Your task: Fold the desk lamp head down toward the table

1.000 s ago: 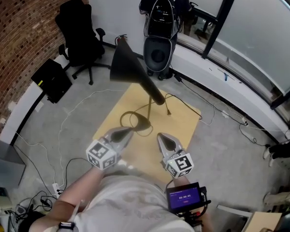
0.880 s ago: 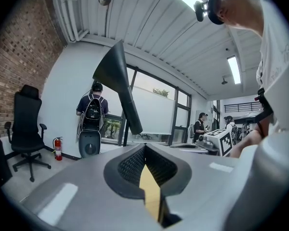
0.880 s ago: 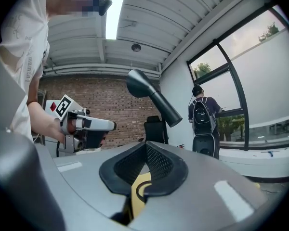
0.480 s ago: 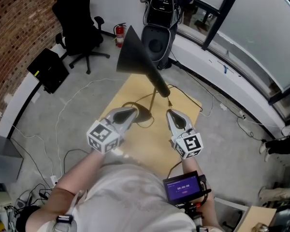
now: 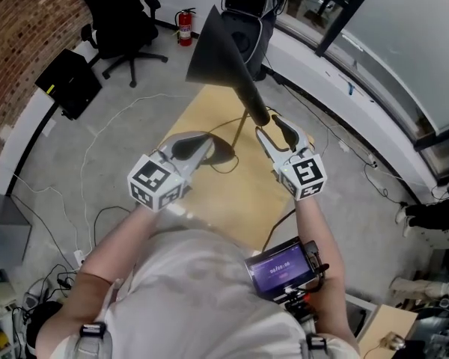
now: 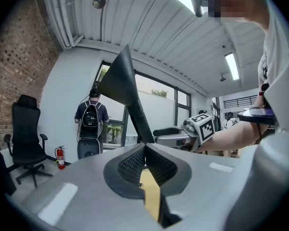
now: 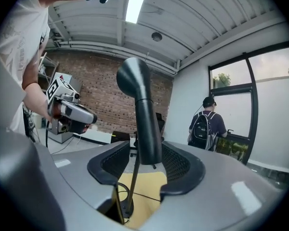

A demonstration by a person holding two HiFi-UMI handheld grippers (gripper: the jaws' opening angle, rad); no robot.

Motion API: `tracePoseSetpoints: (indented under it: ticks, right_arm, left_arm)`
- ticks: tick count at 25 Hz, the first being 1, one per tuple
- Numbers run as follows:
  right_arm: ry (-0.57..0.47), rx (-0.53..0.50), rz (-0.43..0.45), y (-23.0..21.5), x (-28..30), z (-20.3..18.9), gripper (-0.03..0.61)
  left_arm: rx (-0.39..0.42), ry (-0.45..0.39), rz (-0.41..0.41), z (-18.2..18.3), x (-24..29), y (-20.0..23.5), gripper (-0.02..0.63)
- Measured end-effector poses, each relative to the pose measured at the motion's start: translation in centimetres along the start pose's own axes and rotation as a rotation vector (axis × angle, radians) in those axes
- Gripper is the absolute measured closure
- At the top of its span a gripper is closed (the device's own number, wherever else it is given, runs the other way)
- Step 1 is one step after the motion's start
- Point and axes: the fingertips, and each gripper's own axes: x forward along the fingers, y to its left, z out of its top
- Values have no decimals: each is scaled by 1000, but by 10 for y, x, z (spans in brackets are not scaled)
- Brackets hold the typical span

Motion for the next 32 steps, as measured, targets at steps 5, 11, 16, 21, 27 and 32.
tracePoseSetpoints:
  ticks: [5, 11, 16, 21, 27, 32]
  right_arm:
    - [53, -15, 42, -6, 19, -2, 313]
    - [87, -71, 51, -4, 35, -2, 314]
    - [114, -119, 36, -2, 42, -4, 353]
    - [130, -144, 38, -5, 39, -4, 356]
    - [133, -143, 37, -2, 37, -9, 356]
    - [134, -141, 38, -2, 38, -8, 356]
  left_arm:
    - [-8, -3, 12, 3, -3, 7, 612]
    - [1, -3, 30, 6, -6, 19, 612]
    - [33, -19, 46, 21, -10, 28, 612]
    - [98, -48, 74, 62, -13, 33, 589]
    - [147, -144, 109, 123, -29, 37, 538]
    - [193, -209, 116, 177, -37, 38, 491]
